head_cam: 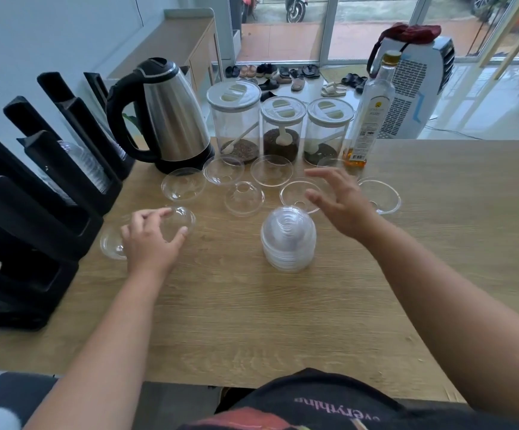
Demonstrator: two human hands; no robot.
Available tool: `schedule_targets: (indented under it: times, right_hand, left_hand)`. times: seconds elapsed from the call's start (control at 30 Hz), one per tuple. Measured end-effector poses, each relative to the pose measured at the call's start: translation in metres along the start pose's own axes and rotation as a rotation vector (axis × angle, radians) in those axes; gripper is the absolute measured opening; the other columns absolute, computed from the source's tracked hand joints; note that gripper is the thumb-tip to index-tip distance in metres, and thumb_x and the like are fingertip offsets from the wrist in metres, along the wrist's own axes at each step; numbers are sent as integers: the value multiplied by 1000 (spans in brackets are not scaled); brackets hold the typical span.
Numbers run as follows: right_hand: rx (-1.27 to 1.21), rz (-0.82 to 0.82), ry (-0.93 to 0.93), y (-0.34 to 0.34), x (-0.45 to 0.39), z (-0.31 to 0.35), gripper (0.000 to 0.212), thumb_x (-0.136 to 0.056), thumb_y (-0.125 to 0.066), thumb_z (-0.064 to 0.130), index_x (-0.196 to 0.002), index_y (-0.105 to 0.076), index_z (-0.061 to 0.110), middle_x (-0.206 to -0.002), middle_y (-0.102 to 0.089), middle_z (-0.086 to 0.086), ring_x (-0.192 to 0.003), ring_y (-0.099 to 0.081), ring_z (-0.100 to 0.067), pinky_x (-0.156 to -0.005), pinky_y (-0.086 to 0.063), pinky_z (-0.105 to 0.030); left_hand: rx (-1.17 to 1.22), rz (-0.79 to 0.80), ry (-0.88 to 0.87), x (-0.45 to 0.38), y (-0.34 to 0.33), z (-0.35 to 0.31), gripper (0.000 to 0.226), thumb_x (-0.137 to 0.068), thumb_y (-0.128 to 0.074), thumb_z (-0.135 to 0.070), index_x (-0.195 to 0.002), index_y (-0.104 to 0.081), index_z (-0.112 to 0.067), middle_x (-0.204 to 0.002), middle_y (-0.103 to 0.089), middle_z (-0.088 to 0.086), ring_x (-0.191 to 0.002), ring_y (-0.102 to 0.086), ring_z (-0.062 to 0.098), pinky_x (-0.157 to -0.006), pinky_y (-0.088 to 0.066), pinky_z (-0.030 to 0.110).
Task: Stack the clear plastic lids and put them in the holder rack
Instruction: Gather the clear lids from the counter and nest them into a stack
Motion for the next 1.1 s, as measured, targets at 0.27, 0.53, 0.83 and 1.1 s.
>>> schedule_targets:
  times: [0.27, 0.53, 0.83, 1.1]
  right_hand:
    - [290, 237, -4, -2, -52, 4, 44, -84, -67, 27, -125, -55, 36, -128, -55, 7, -122, -41, -20, -104, -36, -39]
    - [541, 366, 185, -69, -96, 38, 52, -78, -68, 54, -128, -56, 46, -141, -40, 4, -124, -29, -24, -105, -26, -42]
    - [712, 451, 220, -101, -113, 43, 32, -73, -71, 56, -101, -67, 43, -142, -36, 0, -130, -24, -31, -106, -21, -48]
    - [555, 484, 269, -88, -113, 50, 21, -71, -74, 51, -81, -63, 36, -137, -45, 16, -124, -29, -22, -99, -26, -44]
  left_hand:
    - [-390, 165, 161, -29, -9, 8, 105, -70, -44, -88, -152, -25, -26, -155, -35, 1, -142, -14, 29, -110, -15, 49]
    - [-397, 125, 60, -16, -17, -6, 92, -76, -54, -76, -149, -33, -26, -148, -45, 0, -146, -7, 29, -113, -8, 55]
    - [-227, 257, -54, 1, -28, -3, 86, -70, -61, -75, -143, -41, -33, -142, -35, -1, -134, -21, 29, -112, -26, 49]
    - [-332, 240, -90, 9, -28, -6, 86, -70, -43, -87, -140, -38, -38, -143, -50, -9, -144, -11, 24, -110, -9, 49]
Point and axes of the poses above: each hand's wrist, its own x-axis away from the middle knuckle, its own y-axis out of the back of the hand, z = x × y, the point moved 2 cm from there along -x, towards the middle knuckle
